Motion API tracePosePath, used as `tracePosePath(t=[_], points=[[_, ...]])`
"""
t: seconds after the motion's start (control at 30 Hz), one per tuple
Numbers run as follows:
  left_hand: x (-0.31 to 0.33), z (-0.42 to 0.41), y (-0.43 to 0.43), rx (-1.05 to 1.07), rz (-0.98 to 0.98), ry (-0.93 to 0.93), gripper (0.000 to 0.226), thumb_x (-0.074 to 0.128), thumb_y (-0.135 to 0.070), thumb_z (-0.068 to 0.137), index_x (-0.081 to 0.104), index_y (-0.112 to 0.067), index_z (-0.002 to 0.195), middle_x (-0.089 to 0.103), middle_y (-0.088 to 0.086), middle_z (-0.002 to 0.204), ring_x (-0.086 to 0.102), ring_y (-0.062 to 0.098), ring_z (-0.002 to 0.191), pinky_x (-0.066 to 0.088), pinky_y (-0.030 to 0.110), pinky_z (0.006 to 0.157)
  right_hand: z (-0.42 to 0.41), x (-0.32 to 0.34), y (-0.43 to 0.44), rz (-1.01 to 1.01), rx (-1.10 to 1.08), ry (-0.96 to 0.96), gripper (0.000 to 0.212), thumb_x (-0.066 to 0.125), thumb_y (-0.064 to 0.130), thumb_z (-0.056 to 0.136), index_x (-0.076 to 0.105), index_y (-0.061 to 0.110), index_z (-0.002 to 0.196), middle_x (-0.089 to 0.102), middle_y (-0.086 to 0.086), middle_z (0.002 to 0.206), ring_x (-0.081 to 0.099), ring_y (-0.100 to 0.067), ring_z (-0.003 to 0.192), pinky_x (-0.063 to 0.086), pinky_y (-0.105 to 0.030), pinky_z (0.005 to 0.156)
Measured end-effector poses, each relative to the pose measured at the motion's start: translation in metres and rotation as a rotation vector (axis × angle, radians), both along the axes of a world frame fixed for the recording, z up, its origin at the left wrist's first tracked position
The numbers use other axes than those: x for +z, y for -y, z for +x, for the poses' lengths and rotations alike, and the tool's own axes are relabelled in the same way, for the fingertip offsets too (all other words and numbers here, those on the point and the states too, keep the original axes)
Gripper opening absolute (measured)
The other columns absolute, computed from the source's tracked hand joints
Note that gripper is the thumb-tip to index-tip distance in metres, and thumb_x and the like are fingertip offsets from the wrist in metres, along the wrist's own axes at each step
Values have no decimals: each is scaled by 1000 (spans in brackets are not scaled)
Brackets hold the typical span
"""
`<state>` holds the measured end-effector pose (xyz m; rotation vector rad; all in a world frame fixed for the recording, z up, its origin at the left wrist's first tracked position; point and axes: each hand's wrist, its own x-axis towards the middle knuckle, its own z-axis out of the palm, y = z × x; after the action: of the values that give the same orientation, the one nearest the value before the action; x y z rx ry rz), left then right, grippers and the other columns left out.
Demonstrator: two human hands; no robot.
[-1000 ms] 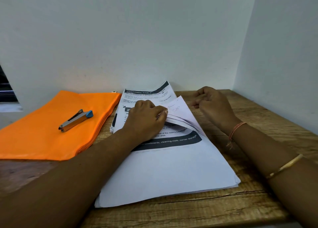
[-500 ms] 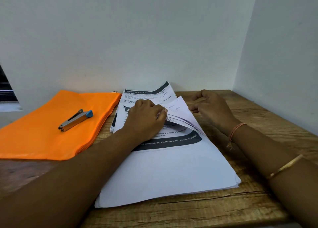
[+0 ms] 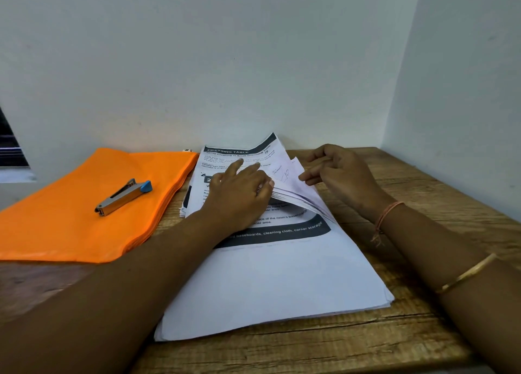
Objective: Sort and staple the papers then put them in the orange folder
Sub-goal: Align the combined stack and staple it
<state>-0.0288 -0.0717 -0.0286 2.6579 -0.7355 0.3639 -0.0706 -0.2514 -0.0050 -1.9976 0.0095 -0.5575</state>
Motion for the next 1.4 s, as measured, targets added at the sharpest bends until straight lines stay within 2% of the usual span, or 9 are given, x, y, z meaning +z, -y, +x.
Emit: tracePosePath(t=[0.1,0.27,0.37,0.47,0.67,0.83,1.07,1.27,1.4], points=[[1,0,0,7,4,-33,38,27,-43,99,47,-29,127,46,-6,141,23,16,140,14,45,110,-2,0,-5,0,97,-11,34,39,-16,81,61,6,93,70,-5,68,68,-17,65,58,-22,70],[2,0,0,-14,-67,-46,59,29,-44,98,-4,-42,147,56,-1,132,43,23,128,20,48,107,-5,0,-8,-11,197,-17,32,46,-16,82,64,9,89,72,-10,73,71,-15,72,55,-18,72],[1,0,-1,3,27,0,47,25,-46,98,18,-46,145,51,-1,137,38,22,131,20,47,108,-8,3,-8,49,242,-35,27,50,-17,82,65,2,94,71,-18,83,70,-16,75,53,-16,69],[0,0,-1,12,68,24,41,25,-48,98,42,-43,134,48,-4,136,34,20,131,22,46,108,-6,3,-7,121,215,-54,27,49,-13,84,64,8,92,71,-16,80,70,-26,79,56,-31,82],[0,-3,1,37,14,20,39,27,-46,98,48,-41,131,37,3,143,23,23,136,18,45,108,5,-3,9,-94,-151,-54,28,44,-6,80,61,16,80,69,-9,83,66,-31,89,52,-41,85],[1,-2,1,40,-12,-32,37,28,-46,98,49,-38,128,7,-5,158,1,22,145,8,48,113,6,-2,10,-27,-159,-110,25,53,-5,81,60,18,75,72,-12,82,69,-24,74,56,-36,77],[1,-4,0,-3,-38,-33,34,32,-43,98,50,-30,125,41,-9,145,15,18,142,13,43,111,-3,4,1,116,10,-94,21,46,-9,86,61,4,95,70,-15,85,66,-21,69,57,-24,68],[-1,2,-1,-50,-47,-4,61,31,-41,97,-7,-47,145,57,9,124,45,27,119,34,44,101,-6,3,-8,116,241,-70,23,45,-16,86,58,-2,100,67,-13,76,66,-8,58,54,-15,62],[-4,3,0,-35,28,23,45,28,-43,98,27,-43,143,53,1,129,37,24,126,28,45,106,-6,3,-7,127,295,-51,20,52,-12,85,60,5,93,69,-13,79,67,-13,66,53,-16,64]])
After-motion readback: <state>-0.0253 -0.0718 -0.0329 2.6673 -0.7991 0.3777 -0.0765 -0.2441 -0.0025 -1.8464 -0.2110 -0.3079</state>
